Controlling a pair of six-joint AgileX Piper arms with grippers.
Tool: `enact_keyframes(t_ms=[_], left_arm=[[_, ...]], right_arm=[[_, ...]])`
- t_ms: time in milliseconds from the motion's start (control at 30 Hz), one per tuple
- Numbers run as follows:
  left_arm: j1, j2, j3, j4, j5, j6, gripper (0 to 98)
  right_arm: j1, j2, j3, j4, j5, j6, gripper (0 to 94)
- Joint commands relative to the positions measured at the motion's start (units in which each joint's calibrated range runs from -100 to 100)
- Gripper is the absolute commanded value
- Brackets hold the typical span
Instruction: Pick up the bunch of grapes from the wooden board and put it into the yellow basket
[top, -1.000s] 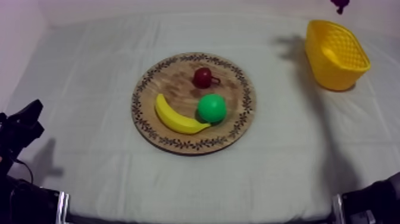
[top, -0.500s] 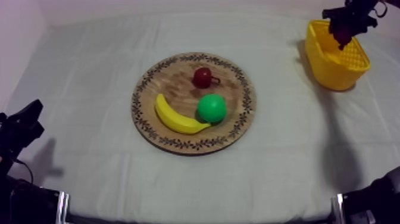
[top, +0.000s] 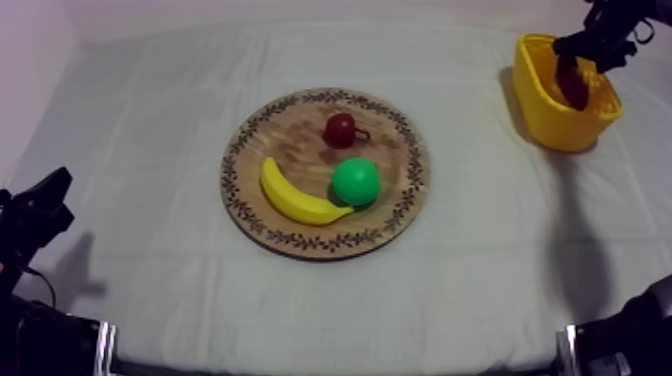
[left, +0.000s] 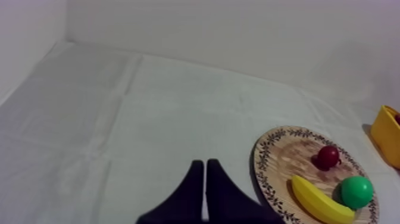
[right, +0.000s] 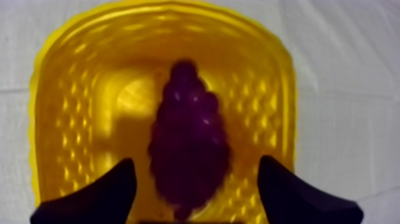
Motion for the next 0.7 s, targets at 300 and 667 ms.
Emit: enact_keyframes(t_ms=[300, 667], left_arm=[[0.0, 0.0, 0.0, 0.02, 0.0, 0.0, 0.1], [0.0, 0.0, 0.0, 0.02, 0.0, 0.0, 0.1]], right_arm=[[0.7, -8.8, 3.6, -0.5, -3.9, 1.1, 64.7], [1.0, -26.6, 18.0, 1.5, -14.0, -0.1, 61.2]])
